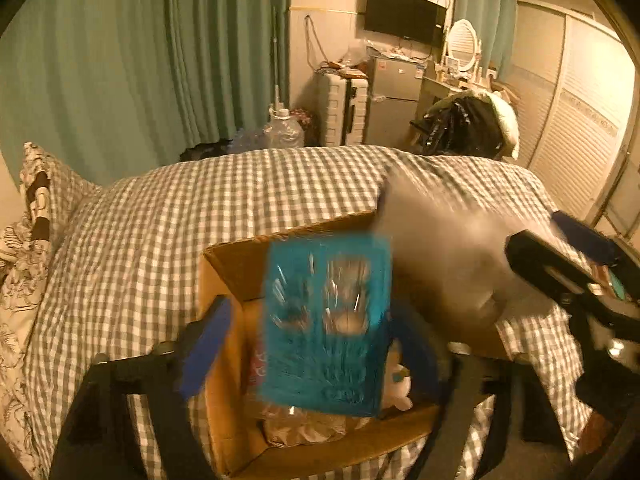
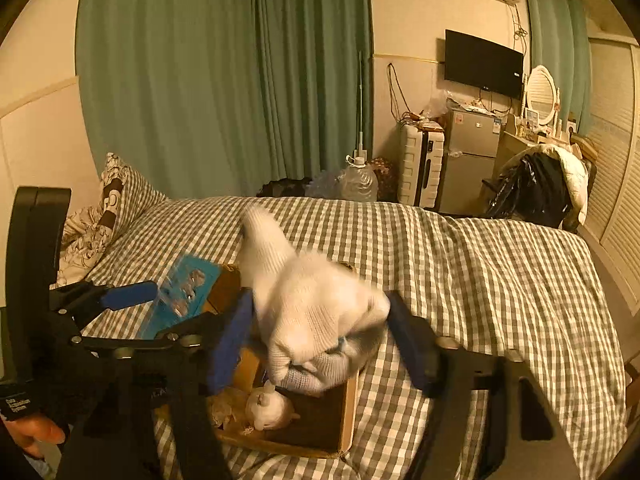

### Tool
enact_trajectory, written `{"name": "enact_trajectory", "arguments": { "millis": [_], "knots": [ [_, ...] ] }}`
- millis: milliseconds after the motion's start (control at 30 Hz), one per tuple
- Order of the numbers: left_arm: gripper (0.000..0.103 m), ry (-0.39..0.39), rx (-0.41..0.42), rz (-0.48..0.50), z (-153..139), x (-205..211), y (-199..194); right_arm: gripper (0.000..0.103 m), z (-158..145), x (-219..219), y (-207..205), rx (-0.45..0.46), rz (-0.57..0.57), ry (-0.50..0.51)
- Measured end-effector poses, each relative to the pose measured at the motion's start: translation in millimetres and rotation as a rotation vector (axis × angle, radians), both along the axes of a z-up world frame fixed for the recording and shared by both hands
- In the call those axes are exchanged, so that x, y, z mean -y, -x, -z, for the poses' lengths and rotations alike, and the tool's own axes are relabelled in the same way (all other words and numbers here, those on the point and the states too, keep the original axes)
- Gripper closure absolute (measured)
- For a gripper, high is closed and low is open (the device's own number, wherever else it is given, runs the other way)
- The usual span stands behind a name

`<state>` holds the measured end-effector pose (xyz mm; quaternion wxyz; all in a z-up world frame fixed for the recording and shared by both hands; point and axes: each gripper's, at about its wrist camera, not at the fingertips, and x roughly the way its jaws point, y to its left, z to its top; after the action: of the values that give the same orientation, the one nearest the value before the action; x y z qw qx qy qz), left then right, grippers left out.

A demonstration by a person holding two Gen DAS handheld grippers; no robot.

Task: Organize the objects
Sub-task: 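Carry the glove and blister pack into the box and open both tools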

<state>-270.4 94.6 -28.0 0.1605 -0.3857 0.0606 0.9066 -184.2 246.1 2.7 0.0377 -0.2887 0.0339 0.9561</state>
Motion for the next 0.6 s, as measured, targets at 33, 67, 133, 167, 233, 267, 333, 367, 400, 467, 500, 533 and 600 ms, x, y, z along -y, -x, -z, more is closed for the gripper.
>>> {"name": "enact_trajectory", "arguments": {
  "millis": [33, 67, 133, 167, 233, 267, 333, 367, 400, 467, 500, 533, 600],
  "knots": [
    [0.008, 0.004, -0.012, -0.009, -0.5, 1.2, -2.2, 0.028, -2.1, -0.8, -2.5, -0.005, 0.002, -0.006],
    [0.008, 0.005, -0.019, -0.013, -0.9, 3.6, -3.5, 0.026, -5.5, -2.0, -6.4, -0.011, 0.006, -0.016],
    [0.008, 0.008, -0.014, -0.021, -2.3, 8.3, -7.4, 0.024, -12.3, -2.7, -13.7, -0.02, 0.016, -0.032],
    [0.008, 0.011, -0.009, -0.029, -4.0, 10.9, -9.3, 0.023, -16.6, -3.5, -19.5, -0.023, 0.016, -0.037],
    [0.008, 0.011, -0.017, -0.041, -10.4, 18.4, -18.5, 0.022, -24.0, -2.4, -30.6, -0.027, 0.016, -0.047],
    [0.008, 0.012, -0.025, -0.047, -13.2, 22.4, -23.4, 0.021, -27.6, -1.7, -35.6, -0.027, 0.016, -0.053],
    [0.008, 0.019, -0.045, -0.065, -23.5, 30.7, -37.6, 0.019, -32.9, 0.7, -45.0, -0.025, 0.013, -0.066],
    [0.008, 0.021, -0.05, -0.069, -26.4, 33.1, -41.4, 0.019, -36.0, 2.3, -51.3, -0.022, 0.011, -0.077],
    [0.008, 0.023, -0.058, -0.077, -30.3, 36.6, -48.6, 0.019, -38.9, 5.4, -59.5, -0.021, 0.009, -0.09],
    [0.008, 0.023, -0.069, -0.093, -35.7, 45.5, -62.6, 0.018, -44.2, 10.0, -74.7, -0.02, 0.01, -0.107],
    [0.008, 0.022, -0.07, -0.097, -37.7, 49.7, -70.9, 0.018, -45.8, 11.8, -81.8, -0.018, 0.009, -0.11],
    [0.008, 0.02, -0.073, -0.103, -39.1, 54.2, -80.0, 0.018, -46.8, 14.1, -86.1, -0.017, 0.008, -0.111],
    [0.008, 0.021, -0.085, -0.106, -39.8, 61.2, -95.0, 0.018, -47.7, 16.7, -100.9, -0.013, 0.013, -0.106]
  ]
}}
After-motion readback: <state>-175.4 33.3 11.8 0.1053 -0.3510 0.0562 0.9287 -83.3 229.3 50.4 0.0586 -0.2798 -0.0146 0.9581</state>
